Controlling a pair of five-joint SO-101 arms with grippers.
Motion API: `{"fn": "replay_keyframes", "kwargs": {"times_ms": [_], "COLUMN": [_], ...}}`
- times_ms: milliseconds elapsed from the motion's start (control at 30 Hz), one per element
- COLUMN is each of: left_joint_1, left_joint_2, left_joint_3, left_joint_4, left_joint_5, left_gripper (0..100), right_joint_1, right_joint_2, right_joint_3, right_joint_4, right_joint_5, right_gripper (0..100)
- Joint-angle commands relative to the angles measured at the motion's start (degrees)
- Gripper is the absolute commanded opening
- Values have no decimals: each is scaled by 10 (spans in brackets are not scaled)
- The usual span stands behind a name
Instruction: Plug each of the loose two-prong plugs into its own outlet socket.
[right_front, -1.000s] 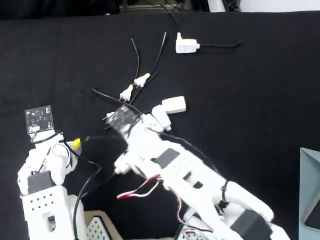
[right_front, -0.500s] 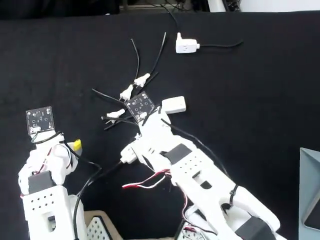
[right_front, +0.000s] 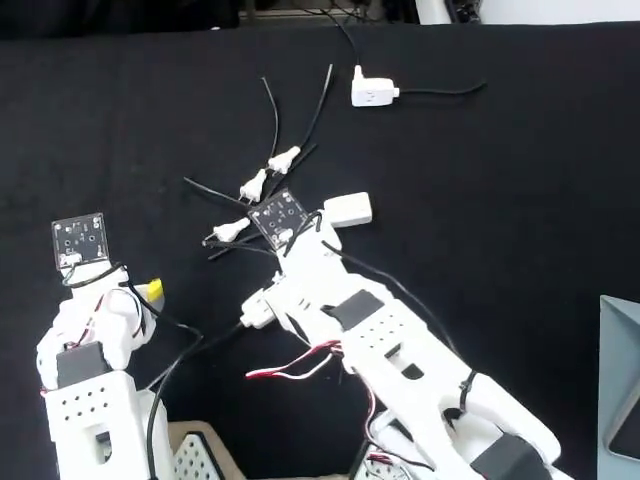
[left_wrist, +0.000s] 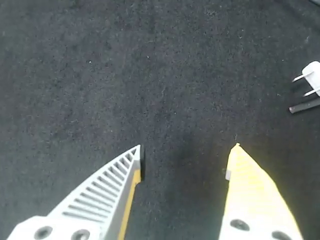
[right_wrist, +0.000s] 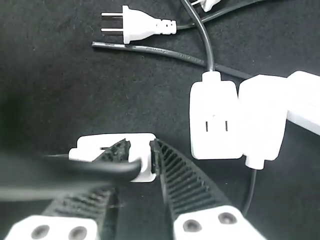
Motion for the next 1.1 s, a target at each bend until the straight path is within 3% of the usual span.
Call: {"fn": "replay_keyframes", "kwargs": {"times_ms": [0, 533, 767, 1067], "left_joint_1": [2, 2, 1, 1], "left_joint_2": [-6, -6, -6, -6], "left_joint_3": [0, 0, -1, -1], "left_joint_4": [-9, -9, -9, -11], "left_joint_5": [2, 2, 2, 2], "left_gripper": [277, 277, 277, 277], "right_joint_1": [-3, -5, -6, -6], "right_joint_2": [13, 104, 9, -132], "right_joint_3": [-3, -17, -71, -70], "right_joint_4": [-4, -36, 111, 166], "right_joint_5": [6, 51, 0, -10], "right_gripper": [12, 15, 236, 254]}}
